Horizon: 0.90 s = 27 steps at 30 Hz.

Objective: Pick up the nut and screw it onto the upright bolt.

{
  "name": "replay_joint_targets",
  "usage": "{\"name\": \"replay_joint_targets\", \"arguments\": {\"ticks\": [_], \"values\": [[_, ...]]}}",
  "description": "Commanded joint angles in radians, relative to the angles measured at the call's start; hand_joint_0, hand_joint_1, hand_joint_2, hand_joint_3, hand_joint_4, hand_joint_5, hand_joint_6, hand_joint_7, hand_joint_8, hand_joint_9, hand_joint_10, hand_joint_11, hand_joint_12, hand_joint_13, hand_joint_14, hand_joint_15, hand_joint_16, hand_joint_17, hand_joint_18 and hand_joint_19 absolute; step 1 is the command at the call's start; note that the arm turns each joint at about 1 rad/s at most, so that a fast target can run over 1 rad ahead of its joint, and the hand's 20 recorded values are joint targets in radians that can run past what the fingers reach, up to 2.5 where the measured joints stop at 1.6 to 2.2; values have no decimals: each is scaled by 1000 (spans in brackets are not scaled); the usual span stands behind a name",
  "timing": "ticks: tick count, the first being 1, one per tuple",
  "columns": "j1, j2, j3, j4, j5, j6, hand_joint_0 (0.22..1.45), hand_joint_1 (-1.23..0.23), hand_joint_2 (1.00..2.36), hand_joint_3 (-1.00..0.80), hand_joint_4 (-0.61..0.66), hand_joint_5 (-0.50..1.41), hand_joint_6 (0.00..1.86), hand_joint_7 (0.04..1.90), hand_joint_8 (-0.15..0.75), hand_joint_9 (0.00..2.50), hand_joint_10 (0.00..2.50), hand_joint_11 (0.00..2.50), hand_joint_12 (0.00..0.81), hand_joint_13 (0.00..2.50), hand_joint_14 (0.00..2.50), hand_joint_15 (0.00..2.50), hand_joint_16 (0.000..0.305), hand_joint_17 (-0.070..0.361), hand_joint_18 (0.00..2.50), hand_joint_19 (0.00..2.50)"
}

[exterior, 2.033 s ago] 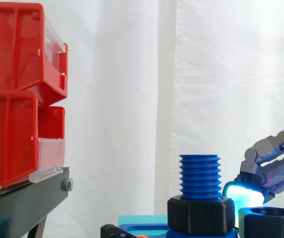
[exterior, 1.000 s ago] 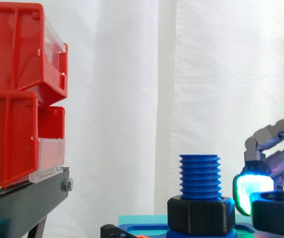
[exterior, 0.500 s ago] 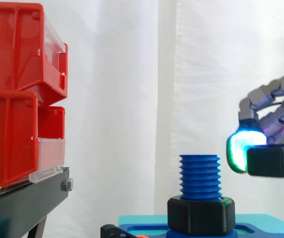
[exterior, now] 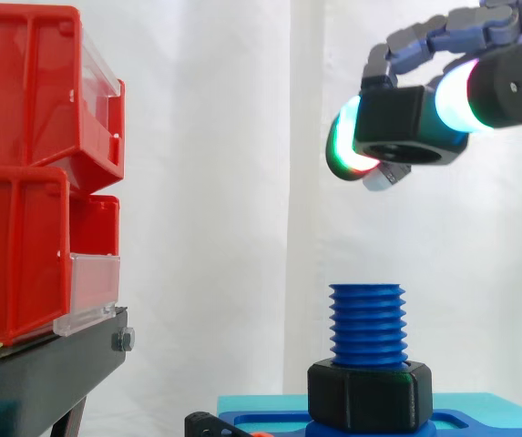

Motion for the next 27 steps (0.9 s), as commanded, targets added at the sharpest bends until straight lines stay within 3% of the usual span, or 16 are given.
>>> {"name": "replay_joint_targets", "arguments": {"ticks": [1,5,9,27], "values": [[-4,-3,1,26,-10,-15,540,-676,1000,-500,226,-128,501,1272,294,660,4,145,358,551,0,36,48,107,566,227],[-4,-9,1,26,-9,-35,541,-676,1000,-500,220,-128,501,1272,296,663,5,143,358,558,3,40,48,107,571,226],[-6,-43,1,30,-10,-35,541,-676,1000,-500,226,-127,501,1272,295,664,4,139,359,563,0,43,48,107,575,225],[-12,-77,-1,35,-29,-21,540,-674,1000,-500,225,-126,501,1260,295,670,4,146,360,575,0,48,47,107,584,234]]}}
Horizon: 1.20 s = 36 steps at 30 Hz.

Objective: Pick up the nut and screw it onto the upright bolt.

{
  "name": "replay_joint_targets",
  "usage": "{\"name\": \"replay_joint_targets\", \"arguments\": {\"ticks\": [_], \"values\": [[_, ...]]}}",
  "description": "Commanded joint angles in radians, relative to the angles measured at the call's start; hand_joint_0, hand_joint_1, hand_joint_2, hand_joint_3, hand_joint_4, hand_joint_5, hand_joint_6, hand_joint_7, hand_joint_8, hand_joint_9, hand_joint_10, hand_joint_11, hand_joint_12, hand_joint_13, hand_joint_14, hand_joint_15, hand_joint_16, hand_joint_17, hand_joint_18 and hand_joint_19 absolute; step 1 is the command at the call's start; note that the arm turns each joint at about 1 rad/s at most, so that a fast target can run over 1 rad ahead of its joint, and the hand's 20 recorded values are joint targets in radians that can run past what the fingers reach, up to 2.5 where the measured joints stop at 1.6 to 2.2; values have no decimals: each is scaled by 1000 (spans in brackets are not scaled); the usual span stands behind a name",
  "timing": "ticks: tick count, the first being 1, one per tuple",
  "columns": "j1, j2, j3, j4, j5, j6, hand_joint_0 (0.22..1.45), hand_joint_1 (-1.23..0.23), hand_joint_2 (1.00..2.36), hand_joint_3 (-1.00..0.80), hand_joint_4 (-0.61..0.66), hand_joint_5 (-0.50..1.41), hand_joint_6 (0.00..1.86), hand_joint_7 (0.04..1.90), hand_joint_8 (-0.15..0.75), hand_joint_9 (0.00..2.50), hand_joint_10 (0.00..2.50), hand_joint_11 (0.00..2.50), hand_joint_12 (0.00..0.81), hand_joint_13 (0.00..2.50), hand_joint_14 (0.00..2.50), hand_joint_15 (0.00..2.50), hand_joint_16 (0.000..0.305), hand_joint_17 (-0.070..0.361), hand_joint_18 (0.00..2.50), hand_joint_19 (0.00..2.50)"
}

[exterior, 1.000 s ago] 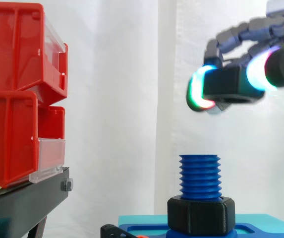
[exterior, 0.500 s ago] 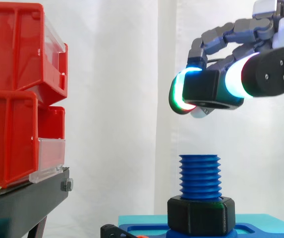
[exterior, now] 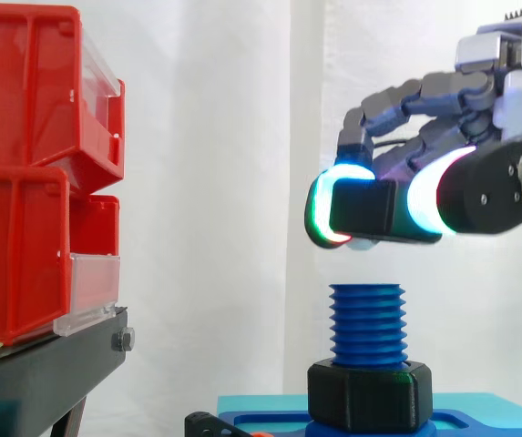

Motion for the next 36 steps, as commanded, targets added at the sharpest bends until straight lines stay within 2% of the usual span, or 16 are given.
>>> {"name": "replay_joint_targets", "arguments": {"ticks": [1,13,21,34,36], "values": [[-1,-9,0,9,-8,11,540,-673,1000,-500,230,-126,501,1264,295,671,4,142,360,575,0,48,47,107,585,234],[8,-9,0,39,-11,8,540,-672,1000,-500,225,-126,501,1259,298,673,5,141,359,576,0,42,48,107,586,234],[11,-36,0,78,-8,11,540,-671,1000,-500,225,-126,501,1253,297,675,5,150,359,574,0,45,47,107,584,241],[10,-38,0,53,-10,21,540,-671,1000,-500,224,-126,501,1251,296,673,4,143,357,577,1,46,47,105,577,234],[10,-38,0,58,-19,19,540,-671,1000,-500,224,-127,502,1252,295,673,4,136,357,577,1,52,47,105,577,234]]}}
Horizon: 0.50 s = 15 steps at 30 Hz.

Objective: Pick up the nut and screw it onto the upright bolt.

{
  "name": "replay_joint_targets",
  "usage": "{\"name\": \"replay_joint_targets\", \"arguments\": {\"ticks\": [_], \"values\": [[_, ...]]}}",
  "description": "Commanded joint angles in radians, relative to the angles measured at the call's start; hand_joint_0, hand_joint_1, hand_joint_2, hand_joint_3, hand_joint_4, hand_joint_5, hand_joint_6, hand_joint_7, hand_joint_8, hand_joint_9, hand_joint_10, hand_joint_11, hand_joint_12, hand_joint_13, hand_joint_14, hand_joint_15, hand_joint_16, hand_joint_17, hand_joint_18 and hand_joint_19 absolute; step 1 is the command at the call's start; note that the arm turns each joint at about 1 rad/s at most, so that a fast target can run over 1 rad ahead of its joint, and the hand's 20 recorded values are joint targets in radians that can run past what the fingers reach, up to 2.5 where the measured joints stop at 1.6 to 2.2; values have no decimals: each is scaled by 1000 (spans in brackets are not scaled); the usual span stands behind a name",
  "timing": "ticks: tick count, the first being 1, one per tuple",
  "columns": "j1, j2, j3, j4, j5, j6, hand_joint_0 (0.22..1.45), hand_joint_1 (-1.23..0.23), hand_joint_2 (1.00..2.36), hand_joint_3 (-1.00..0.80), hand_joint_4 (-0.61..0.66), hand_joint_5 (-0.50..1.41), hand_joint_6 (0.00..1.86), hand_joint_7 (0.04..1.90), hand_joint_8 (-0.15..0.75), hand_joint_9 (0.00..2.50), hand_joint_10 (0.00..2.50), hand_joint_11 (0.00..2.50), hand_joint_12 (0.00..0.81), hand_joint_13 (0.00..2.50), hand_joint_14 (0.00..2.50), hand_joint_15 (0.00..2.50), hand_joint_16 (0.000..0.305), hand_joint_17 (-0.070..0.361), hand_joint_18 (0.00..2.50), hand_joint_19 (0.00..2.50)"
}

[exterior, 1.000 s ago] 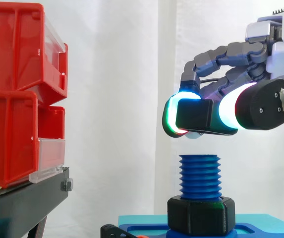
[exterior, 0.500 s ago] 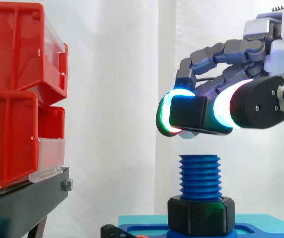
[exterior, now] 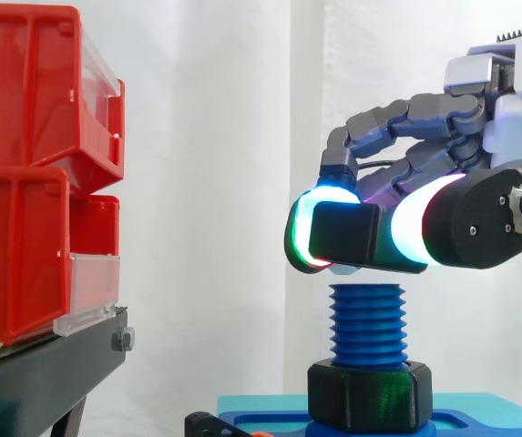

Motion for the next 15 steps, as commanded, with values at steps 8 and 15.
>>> {"name": "replay_joint_targets", "arguments": {"ticks": [8,15], "values": [[0,-2,0,1,-11,1,540,-671,1000,-500,220,-127,501,1252,297,674,5,143,357,578,0,52,47,106,583,239],[-2,0,0,4,-22,-2,541,-670,1000,-500,227,-127,501,1251,297,673,4,143,358,582,2,53,47,105,582,241]]}}
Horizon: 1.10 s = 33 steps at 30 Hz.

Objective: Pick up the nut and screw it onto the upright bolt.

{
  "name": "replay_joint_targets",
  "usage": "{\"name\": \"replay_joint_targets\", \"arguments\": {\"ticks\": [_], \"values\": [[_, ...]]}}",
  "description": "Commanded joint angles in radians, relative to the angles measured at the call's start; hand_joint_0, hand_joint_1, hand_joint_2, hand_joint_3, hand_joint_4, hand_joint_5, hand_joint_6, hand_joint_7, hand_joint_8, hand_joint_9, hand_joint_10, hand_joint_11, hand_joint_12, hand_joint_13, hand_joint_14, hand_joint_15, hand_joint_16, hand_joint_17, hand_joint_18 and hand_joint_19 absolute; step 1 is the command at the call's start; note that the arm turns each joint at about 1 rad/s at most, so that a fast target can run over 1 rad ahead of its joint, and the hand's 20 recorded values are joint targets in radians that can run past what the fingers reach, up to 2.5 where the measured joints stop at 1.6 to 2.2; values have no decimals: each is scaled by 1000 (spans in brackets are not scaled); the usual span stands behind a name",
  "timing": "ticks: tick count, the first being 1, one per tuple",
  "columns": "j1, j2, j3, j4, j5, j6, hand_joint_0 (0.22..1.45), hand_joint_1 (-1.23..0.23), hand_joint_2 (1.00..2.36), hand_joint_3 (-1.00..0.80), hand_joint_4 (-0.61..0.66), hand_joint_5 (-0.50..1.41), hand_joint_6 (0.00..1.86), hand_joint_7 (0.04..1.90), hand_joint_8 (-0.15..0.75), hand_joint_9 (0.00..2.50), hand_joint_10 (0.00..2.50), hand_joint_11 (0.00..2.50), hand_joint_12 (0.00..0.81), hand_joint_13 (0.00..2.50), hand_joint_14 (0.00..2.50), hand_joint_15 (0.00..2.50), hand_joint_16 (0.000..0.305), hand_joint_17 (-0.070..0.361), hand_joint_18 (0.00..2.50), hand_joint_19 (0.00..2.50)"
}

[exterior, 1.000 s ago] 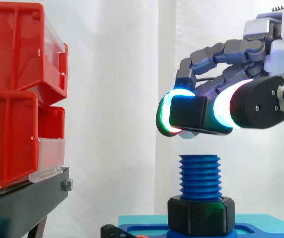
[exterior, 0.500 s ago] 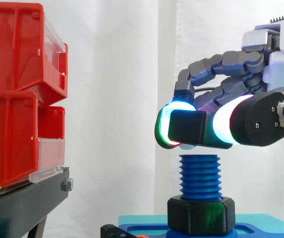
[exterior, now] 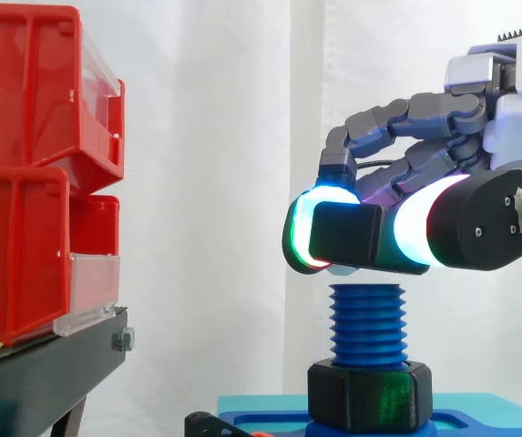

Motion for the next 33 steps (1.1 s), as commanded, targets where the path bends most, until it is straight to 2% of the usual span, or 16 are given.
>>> {"name": "replay_joint_targets", "arguments": {"ticks": [1,33], "values": [[-2,-1,0,4,-6,1,541,-671,1000,-500,225,-127,501,1253,297,673,4,147,358,583,0,50,47,106,582,240],[1,-9,0,-6,-6,2,541,-670,1000,-500,225,-127,502,1251,296,674,4,143,358,602,2,63,46,104,577,243]]}}
